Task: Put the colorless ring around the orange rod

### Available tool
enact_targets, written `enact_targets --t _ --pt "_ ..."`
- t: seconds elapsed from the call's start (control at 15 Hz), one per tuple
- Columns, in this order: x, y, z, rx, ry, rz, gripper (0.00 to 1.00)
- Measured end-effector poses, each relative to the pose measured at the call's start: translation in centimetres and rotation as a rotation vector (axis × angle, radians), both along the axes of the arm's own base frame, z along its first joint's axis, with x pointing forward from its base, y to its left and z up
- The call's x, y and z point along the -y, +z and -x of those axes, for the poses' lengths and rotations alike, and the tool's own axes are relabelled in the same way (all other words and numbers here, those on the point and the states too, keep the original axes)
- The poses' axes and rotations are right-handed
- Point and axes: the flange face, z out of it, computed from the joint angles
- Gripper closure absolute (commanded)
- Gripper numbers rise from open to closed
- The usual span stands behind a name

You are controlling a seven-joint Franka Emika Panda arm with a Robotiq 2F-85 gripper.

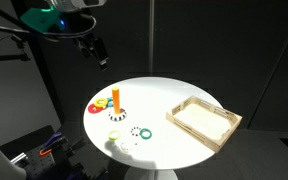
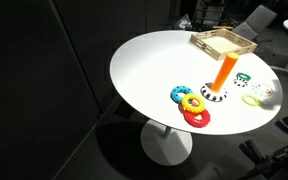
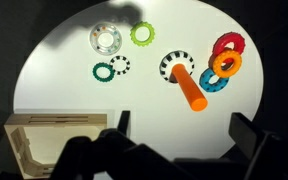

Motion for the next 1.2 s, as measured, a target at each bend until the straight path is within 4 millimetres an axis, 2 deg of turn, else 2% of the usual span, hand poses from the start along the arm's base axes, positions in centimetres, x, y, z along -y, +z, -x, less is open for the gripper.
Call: enact_targets --t 0.4,0.6,0.93,1.2 --pt "0.2 -5.0 -5.1 -0.131 0.015 0.013 0.00" --pt "0.4 -6.2 -6.8 -0.160 0.029 0.031 0.00" --pt "0.5 -6.8 -7.0 -0.176 0.026 0.038 0.00" --pt "0.6 -9.6 -6.7 -0.205 0.017 0.040 0.00"
